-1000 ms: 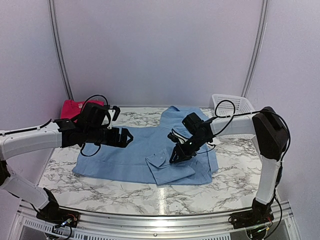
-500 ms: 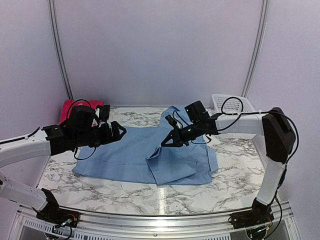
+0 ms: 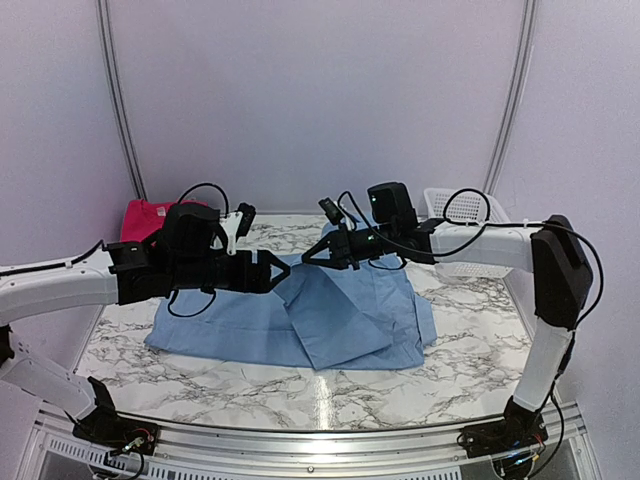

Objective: Fold and stack the mixed laundry pile
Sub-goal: Adjust the 1/3-folded shirt at the center of the board.

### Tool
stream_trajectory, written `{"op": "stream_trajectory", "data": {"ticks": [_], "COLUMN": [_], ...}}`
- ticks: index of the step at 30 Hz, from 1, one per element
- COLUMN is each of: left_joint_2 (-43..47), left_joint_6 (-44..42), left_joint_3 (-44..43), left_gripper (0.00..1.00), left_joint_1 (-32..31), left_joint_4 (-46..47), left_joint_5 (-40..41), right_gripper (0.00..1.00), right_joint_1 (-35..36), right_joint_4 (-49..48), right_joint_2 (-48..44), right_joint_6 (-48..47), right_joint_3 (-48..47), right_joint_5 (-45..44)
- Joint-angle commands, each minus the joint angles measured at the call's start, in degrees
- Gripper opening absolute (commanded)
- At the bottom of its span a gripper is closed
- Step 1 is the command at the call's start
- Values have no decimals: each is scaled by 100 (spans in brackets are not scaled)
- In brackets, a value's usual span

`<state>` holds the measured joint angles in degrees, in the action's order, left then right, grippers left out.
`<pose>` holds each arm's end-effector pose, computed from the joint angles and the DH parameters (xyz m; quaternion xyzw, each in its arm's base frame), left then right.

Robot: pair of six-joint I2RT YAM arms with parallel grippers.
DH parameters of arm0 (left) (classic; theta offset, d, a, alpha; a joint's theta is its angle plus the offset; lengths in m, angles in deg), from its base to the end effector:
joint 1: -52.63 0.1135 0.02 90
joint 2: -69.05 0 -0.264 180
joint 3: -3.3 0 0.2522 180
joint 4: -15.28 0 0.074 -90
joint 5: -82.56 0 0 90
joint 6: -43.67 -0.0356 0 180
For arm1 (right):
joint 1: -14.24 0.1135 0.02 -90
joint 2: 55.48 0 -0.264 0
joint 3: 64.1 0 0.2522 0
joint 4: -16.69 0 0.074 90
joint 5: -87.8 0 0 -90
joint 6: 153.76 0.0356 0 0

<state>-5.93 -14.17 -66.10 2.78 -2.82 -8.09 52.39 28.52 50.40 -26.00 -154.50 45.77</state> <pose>0.1950 -0.2318 0.2999 0.1318 0.8267 -0.3625 0.4097 0.3157 0.2816 0.2552 -0.2141 0.7796 0.5661 0.1612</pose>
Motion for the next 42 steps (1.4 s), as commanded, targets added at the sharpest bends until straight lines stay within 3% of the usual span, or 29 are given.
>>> {"op": "stream_trajectory", "data": {"ticks": [1, 5, 8, 14, 16, 17, 19, 23, 25, 32, 42], "left_joint_2": [-173, -439, -828, -1567, -1694, -1746, -1847, -1937, -2057, -3027, -3845], "left_joint_6": [-1710, -2109, -2233, -2577, -2781, -2892, -3151, -3683, -3975, -5068, -4958], "left_joint_3": [-148, -334, -724, -1493, -1678, -1757, -1922, -2299, -2600, -4102, -5103], "left_gripper": [90, 86, 77, 37, 8, 0, 0, 0, 0, 0, 0], "left_joint_1": [1, 1, 3, 10, 18, 19, 62, 367, 507, 684, 993], "left_joint_4": [-674, -711, -898, -1277, -1312, -1347, -1434, -1465, -1469, -1526, -809], "left_joint_5": [-179, -177, -166, 6, 33, 182, 575, 1419, 1696, 2429, 2378], "right_gripper": [0, 0, 0, 0, 0, 0, 8, 36, 42, 43, 39], "right_joint_1": [67, 63, 74, 101, 101, 95, 28, -353, -602, -871, -840], "right_joint_4": [-6, 69, 70, 40, 52, 68, 172, 583, 600, 1225, 841], "right_joint_2": [-132, -214, -235, -233, -266, -296, -384, -777, -1036, -1620, -2238], "right_joint_6": [-72, -102, -91, -32, -39, -66, -173, -391, -442, -989, -613], "right_joint_3": [-220, -221, -239, -246, -250, -251, -284, -144, 55, 512, 1933], "right_joint_5": [121, 148, 154, 213, 213, 208, 178, -152, -226, -373, -564]}}
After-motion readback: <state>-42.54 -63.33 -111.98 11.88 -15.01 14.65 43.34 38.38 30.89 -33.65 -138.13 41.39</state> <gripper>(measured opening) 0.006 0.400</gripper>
